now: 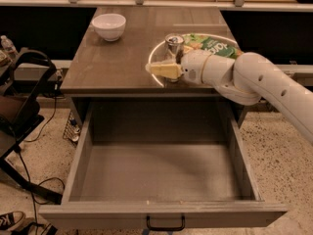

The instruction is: Place redbull can into white bowl

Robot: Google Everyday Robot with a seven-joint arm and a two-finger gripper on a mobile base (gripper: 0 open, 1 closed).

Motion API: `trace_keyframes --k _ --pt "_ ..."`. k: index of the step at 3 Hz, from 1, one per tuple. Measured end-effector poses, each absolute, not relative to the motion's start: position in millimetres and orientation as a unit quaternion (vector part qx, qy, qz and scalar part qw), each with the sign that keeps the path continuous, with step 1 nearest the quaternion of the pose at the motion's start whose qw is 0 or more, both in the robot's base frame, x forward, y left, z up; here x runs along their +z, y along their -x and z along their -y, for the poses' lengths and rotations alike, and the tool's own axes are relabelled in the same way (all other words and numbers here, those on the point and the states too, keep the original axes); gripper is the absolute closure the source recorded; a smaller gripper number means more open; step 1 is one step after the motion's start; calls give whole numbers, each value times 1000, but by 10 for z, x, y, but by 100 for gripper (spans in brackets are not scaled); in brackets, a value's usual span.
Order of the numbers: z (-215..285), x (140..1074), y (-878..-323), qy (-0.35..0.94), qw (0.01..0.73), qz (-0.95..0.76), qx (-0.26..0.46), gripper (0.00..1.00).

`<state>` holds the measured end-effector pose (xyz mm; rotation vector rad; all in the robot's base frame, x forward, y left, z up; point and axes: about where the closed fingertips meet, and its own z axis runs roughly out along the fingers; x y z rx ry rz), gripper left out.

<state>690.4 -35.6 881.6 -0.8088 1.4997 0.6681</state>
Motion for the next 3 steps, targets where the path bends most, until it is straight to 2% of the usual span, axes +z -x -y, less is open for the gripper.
trace_keyframes --k 3 --pt "290 8845 -6865 356 606 -648 293 94"
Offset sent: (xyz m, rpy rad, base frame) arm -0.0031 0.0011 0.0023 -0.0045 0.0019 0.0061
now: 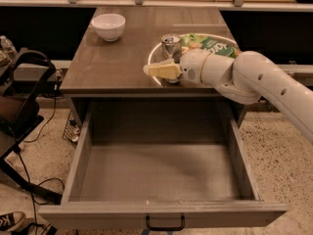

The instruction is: Place redbull can into white bowl

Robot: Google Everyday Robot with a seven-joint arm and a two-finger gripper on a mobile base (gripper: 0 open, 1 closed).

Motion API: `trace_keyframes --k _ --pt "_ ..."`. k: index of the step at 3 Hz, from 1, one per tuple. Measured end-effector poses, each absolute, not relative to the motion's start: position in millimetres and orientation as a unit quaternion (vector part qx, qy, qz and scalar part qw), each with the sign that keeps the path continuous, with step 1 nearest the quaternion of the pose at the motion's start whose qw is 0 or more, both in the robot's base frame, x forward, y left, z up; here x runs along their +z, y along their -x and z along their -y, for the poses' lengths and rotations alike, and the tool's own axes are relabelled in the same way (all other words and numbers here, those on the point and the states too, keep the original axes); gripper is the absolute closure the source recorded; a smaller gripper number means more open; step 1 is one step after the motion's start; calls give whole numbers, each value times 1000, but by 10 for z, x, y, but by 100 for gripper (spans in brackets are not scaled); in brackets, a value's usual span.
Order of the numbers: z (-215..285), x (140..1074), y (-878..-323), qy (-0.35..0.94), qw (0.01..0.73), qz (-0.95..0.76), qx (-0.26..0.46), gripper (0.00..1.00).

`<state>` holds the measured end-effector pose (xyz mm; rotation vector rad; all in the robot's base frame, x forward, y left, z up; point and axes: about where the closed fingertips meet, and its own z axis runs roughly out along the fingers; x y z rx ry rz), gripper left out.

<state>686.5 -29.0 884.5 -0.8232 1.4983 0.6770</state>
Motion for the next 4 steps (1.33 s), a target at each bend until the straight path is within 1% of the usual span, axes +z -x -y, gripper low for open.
trace_keyframes --k 1,2,3,4 --pt "232 8937 -6897 355 614 -637 302 100" --pt "40 9182 -7133 358 620 -619 325 100" --pt "-192 9725 -7494 360 639 -598 323 100" --pt "-416 10189 -7936 352 644 -607 306 100"
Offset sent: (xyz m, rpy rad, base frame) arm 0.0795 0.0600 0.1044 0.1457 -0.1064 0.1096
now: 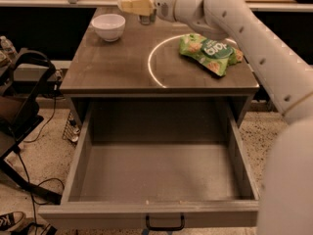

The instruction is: Place redbull can into white bowl

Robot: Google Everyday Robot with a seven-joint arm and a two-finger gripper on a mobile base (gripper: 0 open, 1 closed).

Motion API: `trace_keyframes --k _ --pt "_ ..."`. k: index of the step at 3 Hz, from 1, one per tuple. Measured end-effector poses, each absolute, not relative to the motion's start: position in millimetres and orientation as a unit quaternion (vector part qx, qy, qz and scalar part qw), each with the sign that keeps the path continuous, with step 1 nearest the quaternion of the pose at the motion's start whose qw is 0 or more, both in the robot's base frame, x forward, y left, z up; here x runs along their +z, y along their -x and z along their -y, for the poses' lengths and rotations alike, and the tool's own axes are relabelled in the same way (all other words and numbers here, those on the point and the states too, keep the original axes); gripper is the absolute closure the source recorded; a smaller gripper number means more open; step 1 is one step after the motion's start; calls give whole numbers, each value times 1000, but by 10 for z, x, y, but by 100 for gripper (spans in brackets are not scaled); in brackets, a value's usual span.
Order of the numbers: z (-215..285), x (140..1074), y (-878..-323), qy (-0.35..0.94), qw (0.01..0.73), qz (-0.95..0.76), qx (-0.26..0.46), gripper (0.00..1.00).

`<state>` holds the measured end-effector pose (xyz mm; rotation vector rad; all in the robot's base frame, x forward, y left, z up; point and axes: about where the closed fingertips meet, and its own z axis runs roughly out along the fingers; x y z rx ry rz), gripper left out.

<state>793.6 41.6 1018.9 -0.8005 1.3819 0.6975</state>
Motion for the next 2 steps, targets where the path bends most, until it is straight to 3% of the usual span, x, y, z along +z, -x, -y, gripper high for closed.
trace_keyframes --k 1,2 --pt "-847 10374 -8154 356 636 -612 306 100" --pt "-948 10350 -8190 361 632 -614 306 100"
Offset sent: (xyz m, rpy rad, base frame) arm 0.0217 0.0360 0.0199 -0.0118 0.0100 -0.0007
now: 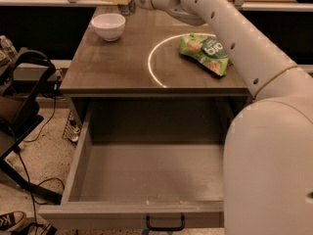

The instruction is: Place redbull can into white bowl

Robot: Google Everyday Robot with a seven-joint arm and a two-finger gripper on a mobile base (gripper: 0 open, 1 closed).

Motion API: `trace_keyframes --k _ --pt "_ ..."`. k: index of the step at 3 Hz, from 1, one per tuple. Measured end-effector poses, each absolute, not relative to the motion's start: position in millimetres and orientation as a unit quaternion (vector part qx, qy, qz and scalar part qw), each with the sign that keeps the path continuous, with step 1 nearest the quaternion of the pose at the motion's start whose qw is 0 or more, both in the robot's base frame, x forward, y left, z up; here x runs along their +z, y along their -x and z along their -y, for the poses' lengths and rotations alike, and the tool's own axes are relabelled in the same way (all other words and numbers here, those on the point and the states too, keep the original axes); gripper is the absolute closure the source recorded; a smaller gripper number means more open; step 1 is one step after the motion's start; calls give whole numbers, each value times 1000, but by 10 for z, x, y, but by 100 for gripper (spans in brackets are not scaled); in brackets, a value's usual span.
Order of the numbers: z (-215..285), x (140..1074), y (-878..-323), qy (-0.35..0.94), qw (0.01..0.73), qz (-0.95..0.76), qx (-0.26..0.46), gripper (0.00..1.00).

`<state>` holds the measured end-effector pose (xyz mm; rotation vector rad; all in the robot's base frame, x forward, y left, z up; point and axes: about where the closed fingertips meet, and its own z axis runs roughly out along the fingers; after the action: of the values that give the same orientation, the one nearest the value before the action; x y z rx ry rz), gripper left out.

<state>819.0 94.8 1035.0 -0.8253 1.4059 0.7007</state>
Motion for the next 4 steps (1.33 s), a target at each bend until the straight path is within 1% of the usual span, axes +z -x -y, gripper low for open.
trace_keyframes --k 1,2,3,4 --pt "-1444 10154 -8551 365 617 -615 329 100" --pt "-1705 10133 -8797 357 617 -613 340 100" --pt "-1834 10069 -9021 343 620 -622 333 100" --pt "-1893 9992 -9127 338 616 -633 326 100"
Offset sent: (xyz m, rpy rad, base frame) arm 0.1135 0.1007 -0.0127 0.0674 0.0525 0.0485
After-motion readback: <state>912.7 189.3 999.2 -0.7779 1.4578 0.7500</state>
